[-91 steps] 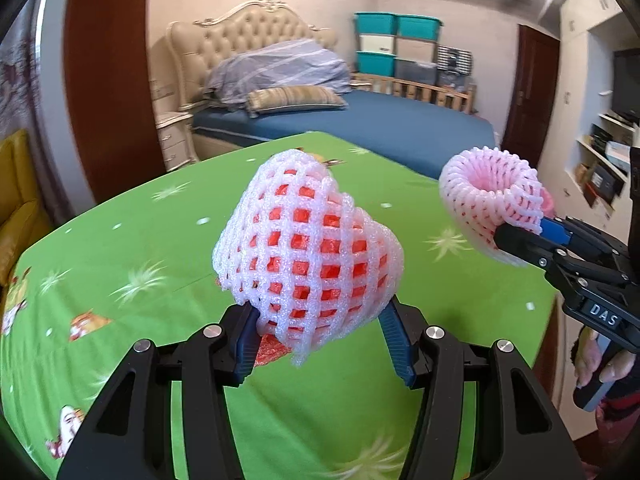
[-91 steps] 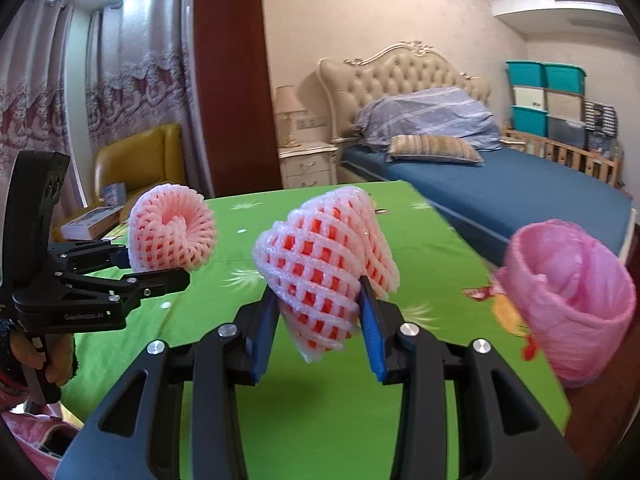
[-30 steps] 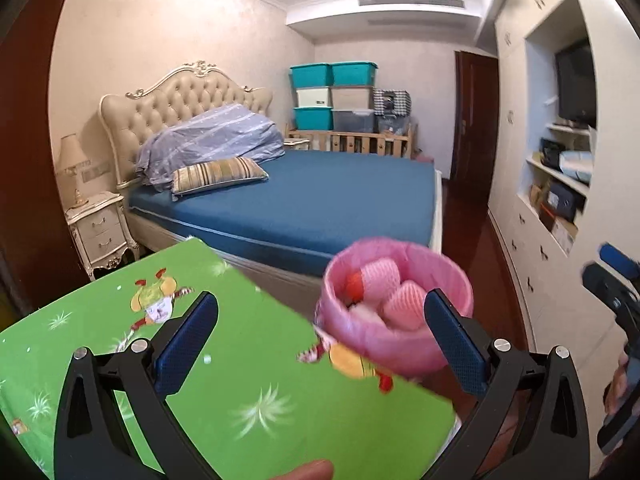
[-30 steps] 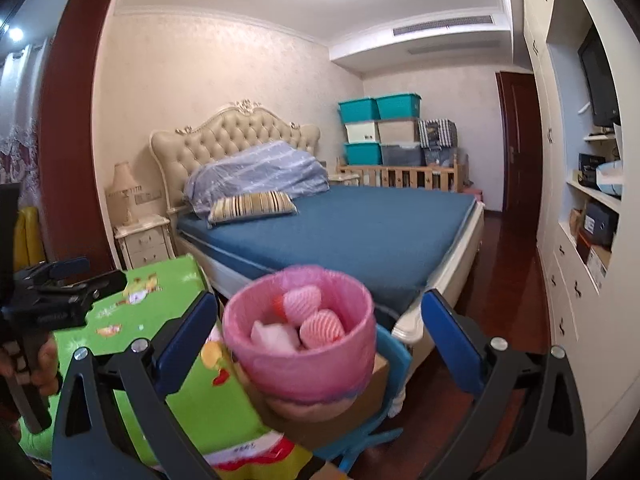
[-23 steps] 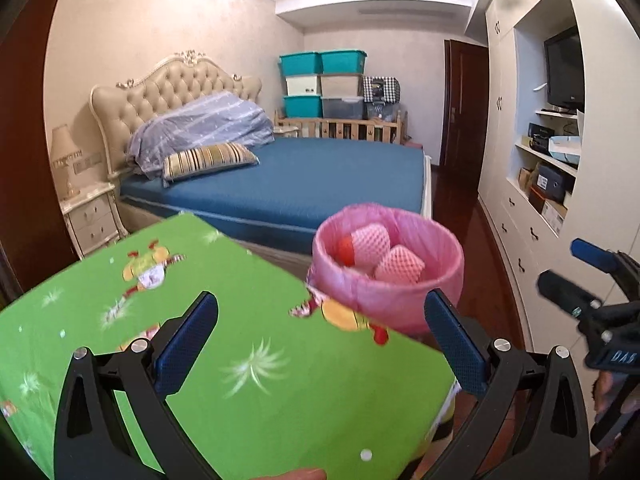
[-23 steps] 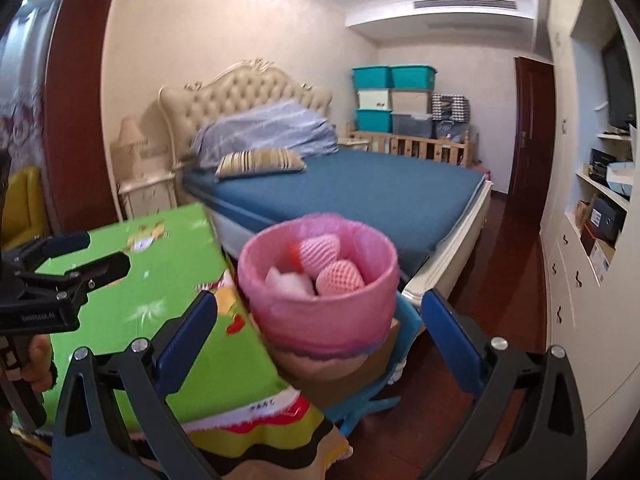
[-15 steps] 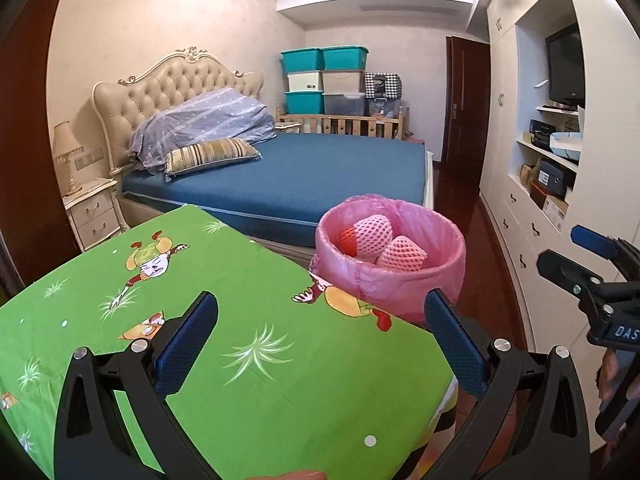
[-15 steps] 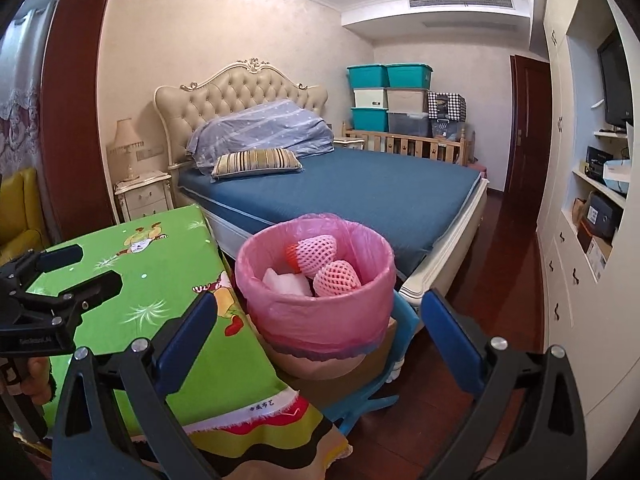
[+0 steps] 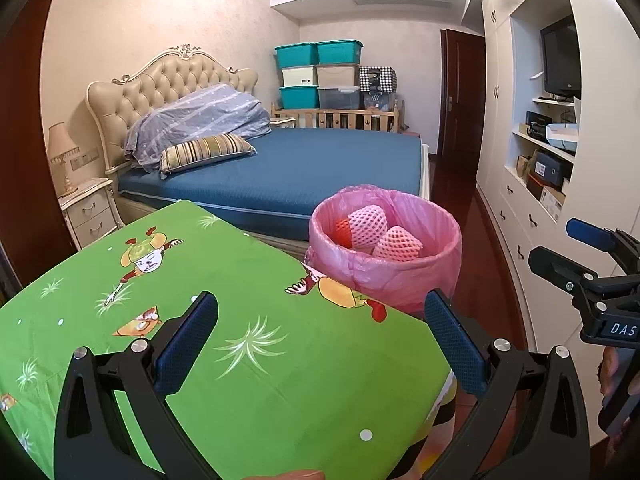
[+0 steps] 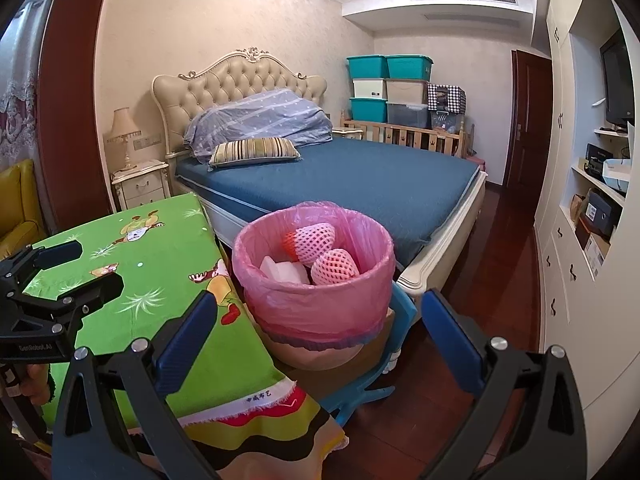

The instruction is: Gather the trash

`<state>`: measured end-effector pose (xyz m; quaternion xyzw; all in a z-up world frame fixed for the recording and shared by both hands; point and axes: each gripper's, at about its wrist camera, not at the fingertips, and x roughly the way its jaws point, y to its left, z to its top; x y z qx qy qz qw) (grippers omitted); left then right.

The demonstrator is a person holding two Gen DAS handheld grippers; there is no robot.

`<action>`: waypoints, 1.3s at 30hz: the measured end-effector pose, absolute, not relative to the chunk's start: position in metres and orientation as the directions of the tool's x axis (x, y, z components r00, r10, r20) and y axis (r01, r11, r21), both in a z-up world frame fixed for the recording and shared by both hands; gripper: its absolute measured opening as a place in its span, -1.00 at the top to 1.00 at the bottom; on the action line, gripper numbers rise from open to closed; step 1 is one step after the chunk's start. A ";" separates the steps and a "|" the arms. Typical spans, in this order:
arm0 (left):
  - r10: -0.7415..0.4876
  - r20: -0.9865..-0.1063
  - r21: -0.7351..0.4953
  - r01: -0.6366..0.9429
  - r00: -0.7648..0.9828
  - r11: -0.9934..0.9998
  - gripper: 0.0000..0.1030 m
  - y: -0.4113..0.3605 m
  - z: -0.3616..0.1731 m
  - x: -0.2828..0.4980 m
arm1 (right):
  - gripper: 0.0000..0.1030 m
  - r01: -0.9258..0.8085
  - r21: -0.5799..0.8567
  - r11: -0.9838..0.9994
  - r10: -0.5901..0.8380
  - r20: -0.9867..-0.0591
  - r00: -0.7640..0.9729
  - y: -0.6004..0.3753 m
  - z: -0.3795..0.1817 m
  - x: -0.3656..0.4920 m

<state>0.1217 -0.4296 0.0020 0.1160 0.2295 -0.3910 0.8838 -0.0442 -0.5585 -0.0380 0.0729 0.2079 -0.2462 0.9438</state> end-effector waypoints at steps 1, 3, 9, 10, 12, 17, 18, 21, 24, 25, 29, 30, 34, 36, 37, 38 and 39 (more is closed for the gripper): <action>-0.638 -0.497 0.026 0.745 0.588 0.666 -0.88 -0.430 0.001 0.121 | -0.92 0.495 0.034 0.868 -0.435 -0.428 0.792 -0.558 -0.038 -0.044; -0.637 -0.498 0.028 0.745 0.588 0.666 -0.88 -0.430 0.001 0.121 | -0.92 0.496 0.034 0.868 -0.436 -0.426 0.793 -0.559 -0.038 -0.045; -0.638 -0.496 0.026 0.744 0.589 0.667 -0.88 -0.430 0.001 0.121 | -0.92 0.494 0.035 0.869 -0.434 -0.427 0.793 -0.559 -0.038 -0.045; -0.638 -0.496 0.026 0.744 0.589 0.667 -0.88 -0.430 0.001 0.121 | -0.92 0.495 0.035 0.868 -0.435 -0.427 0.793 -0.559 -0.038 -0.045; -0.639 -0.497 0.025 0.745 0.588 0.666 -0.88 -0.430 0.000 0.121 | -0.92 0.495 0.035 0.868 -0.434 -0.427 0.793 -0.559 -0.038 -0.045; -0.639 -0.497 0.034 0.749 0.587 0.661 -0.88 -0.431 -0.001 0.119 | -0.92 0.494 0.038 0.868 -0.433 -0.428 0.793 -0.558 -0.038 -0.045; -0.640 -0.497 0.035 0.750 0.586 0.660 -0.88 -0.431 -0.001 0.119 | -0.92 0.494 0.040 0.869 -0.432 -0.428 0.794 -0.559 -0.038 -0.045; -0.640 -0.498 0.034 0.751 0.585 0.659 -0.88 -0.431 -0.002 0.119 | -0.92 0.494 0.040 0.868 -0.432 -0.428 0.794 -0.559 -0.038 -0.044; -0.640 -0.499 0.032 0.751 0.584 0.660 -0.88 -0.431 -0.001 0.119 | -0.92 0.494 0.042 0.868 -0.431 -0.430 0.794 -0.558 -0.037 -0.044; -0.640 -0.500 0.030 0.750 0.583 0.660 -0.88 -0.431 -0.002 0.119 | -0.92 0.495 0.043 0.868 -0.431 -0.429 0.794 -0.558 -0.037 -0.044; -0.640 -0.500 0.028 0.750 0.583 0.661 -0.88 -0.430 -0.002 0.118 | -0.92 0.494 0.043 0.868 -0.431 -0.429 0.794 -0.557 -0.037 -0.044; -0.642 -0.500 0.027 0.751 0.581 0.660 -0.88 -0.430 -0.002 0.119 | -0.92 0.494 0.043 0.869 -0.430 -0.429 0.794 -0.558 -0.037 -0.045; -0.644 -0.494 0.020 0.748 0.584 0.663 -0.88 -0.429 -0.002 0.120 | -0.92 0.492 0.043 0.869 -0.429 -0.429 0.795 -0.556 -0.037 -0.044; -0.646 -0.491 0.011 0.746 0.584 0.666 -0.88 -0.427 -0.002 0.121 | -0.92 0.490 0.044 0.870 -0.427 -0.429 0.796 -0.555 -0.036 -0.043; -0.647 -0.488 0.008 0.744 0.586 0.668 -0.88 -0.427 -0.002 0.122 | -0.92 0.491 0.044 0.870 -0.427 -0.429 0.796 -0.555 -0.036 -0.043; -0.648 -0.486 0.006 0.744 0.587 0.669 -0.88 -0.425 -0.002 0.122 | -0.92 0.490 0.044 0.870 -0.427 -0.429 0.796 -0.554 -0.036 -0.043; -0.649 -0.483 0.003 0.743 0.587 0.669 -0.88 -0.425 -0.002 0.122 | -0.92 0.491 0.044 0.870 -0.428 -0.429 0.796 -0.554 -0.036 -0.043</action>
